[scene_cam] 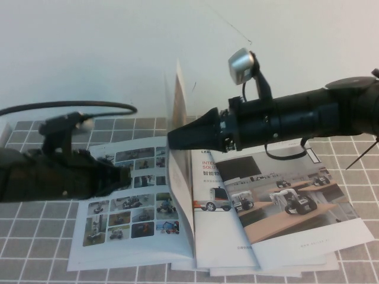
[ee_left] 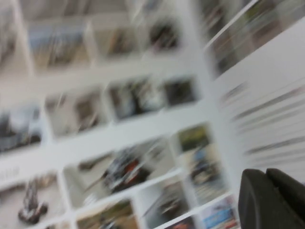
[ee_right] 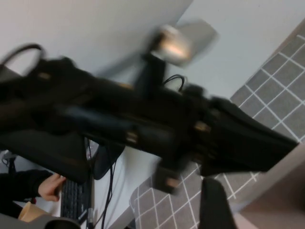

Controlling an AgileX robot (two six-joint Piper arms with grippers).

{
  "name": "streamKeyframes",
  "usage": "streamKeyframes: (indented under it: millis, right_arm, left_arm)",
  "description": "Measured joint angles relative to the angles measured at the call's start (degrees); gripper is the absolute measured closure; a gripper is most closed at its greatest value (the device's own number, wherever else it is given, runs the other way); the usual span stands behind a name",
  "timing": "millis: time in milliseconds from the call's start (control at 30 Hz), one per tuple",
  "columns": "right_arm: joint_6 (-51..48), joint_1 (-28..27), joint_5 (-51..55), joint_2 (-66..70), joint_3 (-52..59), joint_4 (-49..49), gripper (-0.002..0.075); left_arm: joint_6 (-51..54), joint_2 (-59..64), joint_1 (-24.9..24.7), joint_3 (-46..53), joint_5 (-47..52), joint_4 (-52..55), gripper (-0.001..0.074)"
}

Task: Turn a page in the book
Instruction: Open the closed book

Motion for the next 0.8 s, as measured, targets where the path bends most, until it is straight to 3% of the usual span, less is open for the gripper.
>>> streamKeyframes:
  millis: [367,800]
  right_arm:
    - [-2.62,1.61,-2.01,4.05,0.0,0.52,0.0338]
    - [-2.75,3.89,-2.28,7.69,0.0,0.53,0.0338]
  left_arm:
    - [-2.39,-19.68,0.0,-0.51,-0.1,3.39,0.0738]
    - [-6.6,-12.42,0.0,-13.02,12.57,3.83,0.0738]
